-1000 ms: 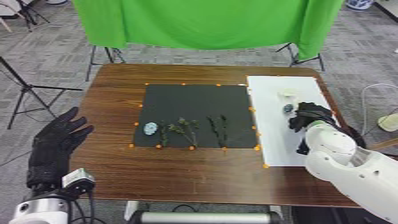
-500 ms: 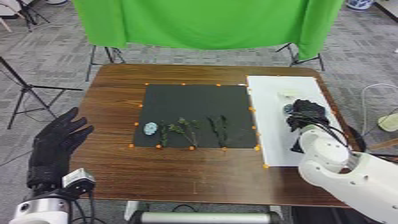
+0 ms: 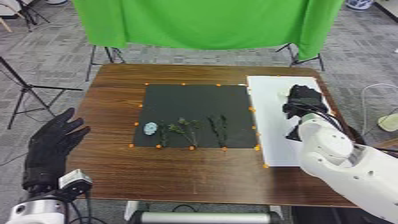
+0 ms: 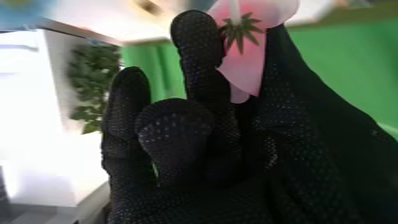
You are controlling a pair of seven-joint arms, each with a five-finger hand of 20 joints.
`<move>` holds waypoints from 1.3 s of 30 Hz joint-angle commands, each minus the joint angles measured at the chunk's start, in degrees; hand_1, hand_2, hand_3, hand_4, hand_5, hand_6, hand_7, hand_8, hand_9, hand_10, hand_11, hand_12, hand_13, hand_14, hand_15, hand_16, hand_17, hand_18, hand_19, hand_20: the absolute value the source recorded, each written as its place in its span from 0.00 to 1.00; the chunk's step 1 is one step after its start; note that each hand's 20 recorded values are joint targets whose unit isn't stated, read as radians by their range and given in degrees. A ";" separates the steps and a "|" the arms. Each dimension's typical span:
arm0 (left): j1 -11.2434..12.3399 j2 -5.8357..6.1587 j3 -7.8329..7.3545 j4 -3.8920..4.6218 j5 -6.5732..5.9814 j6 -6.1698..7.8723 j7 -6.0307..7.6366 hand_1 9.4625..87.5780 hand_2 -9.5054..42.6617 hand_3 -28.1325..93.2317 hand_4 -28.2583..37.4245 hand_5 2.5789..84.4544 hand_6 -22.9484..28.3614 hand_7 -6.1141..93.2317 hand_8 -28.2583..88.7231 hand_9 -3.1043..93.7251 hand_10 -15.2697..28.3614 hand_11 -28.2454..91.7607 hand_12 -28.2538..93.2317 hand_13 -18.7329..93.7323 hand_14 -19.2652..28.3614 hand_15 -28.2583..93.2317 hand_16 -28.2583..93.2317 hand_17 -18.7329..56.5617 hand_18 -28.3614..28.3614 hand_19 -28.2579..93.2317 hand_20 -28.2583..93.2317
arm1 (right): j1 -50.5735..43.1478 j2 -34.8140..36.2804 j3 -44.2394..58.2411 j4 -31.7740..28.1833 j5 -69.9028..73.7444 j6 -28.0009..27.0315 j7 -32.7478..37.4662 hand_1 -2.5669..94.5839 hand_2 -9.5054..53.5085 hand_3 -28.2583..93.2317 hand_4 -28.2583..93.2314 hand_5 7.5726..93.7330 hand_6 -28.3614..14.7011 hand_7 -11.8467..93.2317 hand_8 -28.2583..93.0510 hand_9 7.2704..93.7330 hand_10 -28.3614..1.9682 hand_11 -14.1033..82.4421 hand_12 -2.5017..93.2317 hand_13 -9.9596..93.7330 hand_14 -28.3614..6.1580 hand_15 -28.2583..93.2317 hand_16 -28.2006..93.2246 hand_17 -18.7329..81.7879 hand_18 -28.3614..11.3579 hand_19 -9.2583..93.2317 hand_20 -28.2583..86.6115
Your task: Arrange flowers
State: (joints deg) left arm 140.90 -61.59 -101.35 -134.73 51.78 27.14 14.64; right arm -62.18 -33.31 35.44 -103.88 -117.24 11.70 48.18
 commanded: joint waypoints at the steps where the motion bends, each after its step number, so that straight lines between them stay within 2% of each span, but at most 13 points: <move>1: 2.17 -0.19 -1.24 -0.73 -0.52 1.21 0.96 0.19 0.37 0.90 0.05 0.42 0.62 0.23 0.14 0.38 0.77 0.46 0.30 0.40 0.93 0.63 0.15 0.12 0.90 0.71 0.21 | 11.21 -13.37 -5.95 -0.64 0.73 -1.69 -5.39 0.58 0.00 0.90 0.00 0.89 0.69 0.34 0.24 1.00 0.71 0.31 0.39 0.85 0.67 0.88 0.37 0.49 0.19 0.97 0.34; 7: 1.72 -0.55 -1.52 -0.24 -0.90 1.25 1.06 0.19 0.37 0.90 0.06 0.42 0.62 0.24 0.14 0.38 0.77 0.46 0.30 0.40 0.93 0.63 0.15 0.12 0.90 0.71 0.21 | 14.27 -23.38 -10.20 1.43 -0.66 -3.44 -9.86 0.58 0.00 0.90 0.00 0.89 0.70 0.34 0.24 1.00 0.70 0.31 0.39 0.85 0.68 0.88 0.37 0.49 0.19 0.97 0.34; 10: 2.17 -0.81 -1.68 -0.05 -0.78 0.77 0.91 0.19 0.36 0.90 0.05 0.42 0.62 0.24 0.14 0.38 0.77 0.46 0.30 0.40 0.93 0.63 0.15 0.12 0.90 0.71 0.21 | 17.98 -27.82 -15.69 4.26 0.07 -1.04 -9.72 0.58 0.00 0.90 0.00 0.89 0.70 0.34 0.24 1.00 0.70 0.31 0.39 0.85 0.68 0.88 0.37 0.49 0.19 0.97 0.34; 16: -0.41 -0.16 -0.78 1.15 -0.81 0.19 0.93 0.19 0.36 0.91 0.05 0.42 0.62 0.24 0.14 0.39 0.76 0.46 0.30 0.40 0.92 0.63 0.15 0.12 0.90 0.71 0.21 | 21.55 -36.51 -22.03 11.78 2.89 3.25 -9.04 0.58 0.00 0.90 0.00 0.89 0.70 0.35 0.24 1.00 0.71 0.31 0.39 0.85 0.68 0.88 0.37 0.49 0.20 0.97 0.34; 19: -3.05 -1.02 0.70 2.92 0.37 -2.63 -1.17 0.19 0.35 0.91 0.05 0.41 0.61 0.25 0.14 0.39 0.75 0.47 0.30 0.40 0.92 0.63 0.15 0.12 0.90 0.71 0.21 | 31.21 -38.20 -35.91 14.99 8.67 11.29 -4.19 0.58 0.00 0.91 0.00 0.89 0.70 0.35 0.24 1.00 0.71 0.31 0.39 0.85 0.68 0.88 0.37 0.49 0.20 0.97 0.34; 21: -3.31 -0.51 0.97 3.18 0.62 -2.92 -1.14 0.19 0.35 0.91 0.05 0.41 0.61 0.25 0.13 0.39 0.75 0.47 0.30 0.41 0.92 0.63 0.15 0.12 0.90 0.71 0.21 | 33.73 -40.38 -39.20 16.65 11.34 13.43 -2.88 0.58 0.00 0.91 0.00 0.89 0.70 0.35 0.24 1.00 0.72 0.31 0.39 0.85 0.68 0.88 0.37 0.49 0.20 0.97 0.34; 24: -5.19 -0.63 1.53 3.85 1.07 -3.84 -1.66 0.19 0.35 0.92 0.05 0.41 0.61 0.26 0.13 0.39 0.75 0.47 0.29 0.41 0.92 0.63 0.15 0.12 0.90 0.70 0.21 | 34.30 -41.53 -40.97 17.38 10.76 14.36 -0.67 0.58 0.00 0.91 0.00 0.89 0.70 0.35 0.24 1.00 0.71 0.31 0.39 0.85 0.67 0.88 0.37 0.48 0.21 0.97 0.34; 25: -6.63 -1.26 1.20 4.10 1.93 -5.29 -3.92 0.19 0.35 0.92 0.04 0.41 0.61 0.26 0.13 0.39 0.74 0.47 0.29 0.41 0.92 0.63 0.15 0.12 0.90 0.70 0.21 | 31.80 -41.31 -38.50 17.52 8.50 11.94 -0.58 0.58 0.00 0.91 0.00 0.89 0.70 0.35 0.24 1.00 0.71 0.31 0.39 0.85 0.67 0.88 0.37 0.47 0.22 0.96 0.34; 28: -8.16 -0.90 1.27 4.54 2.62 -6.68 -5.41 0.19 0.34 0.92 0.04 0.41 0.60 0.27 0.12 0.39 0.74 0.48 0.29 0.41 0.92 0.63 0.15 0.12 0.90 0.70 0.21 | 29.20 -41.39 -36.36 17.67 7.59 10.36 -0.07 0.58 0.00 0.91 0.00 0.89 0.70 0.35 0.24 1.00 0.71 0.31 0.39 0.84 0.67 0.88 0.37 0.46 0.22 0.95 0.34; 29: -8.46 -1.37 1.02 4.34 2.92 -6.93 -6.17 0.19 0.34 0.92 0.04 0.41 0.60 0.27 0.12 0.39 0.74 0.48 0.29 0.41 0.92 0.63 0.15 0.12 0.90 0.70 0.21 | 28.21 -41.33 -35.50 17.63 6.89 9.53 -0.29 0.58 0.00 0.91 0.00 0.89 0.71 0.35 0.24 1.00 0.71 0.30 0.39 0.83 0.67 0.88 0.37 0.46 0.22 0.95 0.34; 31: -8.67 -0.84 1.63 4.50 2.76 -6.44 -5.76 0.19 0.34 0.92 0.04 0.41 0.60 0.27 0.12 0.39 0.74 0.48 0.29 0.41 0.92 0.63 0.15 0.12 0.90 0.70 0.21 | 27.52 -41.55 -34.56 17.82 6.09 9.04 -0.66 0.58 0.00 0.91 0.00 0.89 0.71 0.35 0.24 1.00 0.71 0.30 0.39 0.83 0.67 0.88 0.37 0.46 0.22 0.95 0.34; 34: -9.27 -1.63 1.00 4.51 3.69 -8.19 -8.72 0.19 0.34 0.92 0.04 0.41 0.60 0.27 0.12 0.39 0.74 0.48 0.29 0.41 0.92 0.63 0.15 0.12 0.90 0.70 0.21 | 24.09 -41.68 -31.03 17.71 4.27 5.60 -0.79 0.58 0.00 0.91 0.00 0.89 0.71 0.35 0.24 1.00 0.71 0.30 0.39 0.83 0.66 0.88 0.37 0.46 0.22 0.95 0.34; 39: -8.53 -1.88 0.71 4.00 3.74 -7.93 -9.01 0.19 0.35 0.92 0.04 0.41 0.60 0.27 0.12 0.39 0.74 0.49 0.29 0.41 0.92 0.64 0.15 0.12 0.90 0.70 0.21 | 19.81 -42.74 -26.96 17.28 3.35 0.82 -2.84 0.57 0.00 0.90 0.00 0.88 0.71 0.35 0.23 0.99 0.72 0.29 0.38 0.82 0.66 0.88 0.37 0.44 0.22 0.94 0.35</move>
State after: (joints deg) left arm 131.18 -62.54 -100.22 -130.24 54.95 20.09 7.21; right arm -34.43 -74.82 6.21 -86.32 -113.10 16.28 47.50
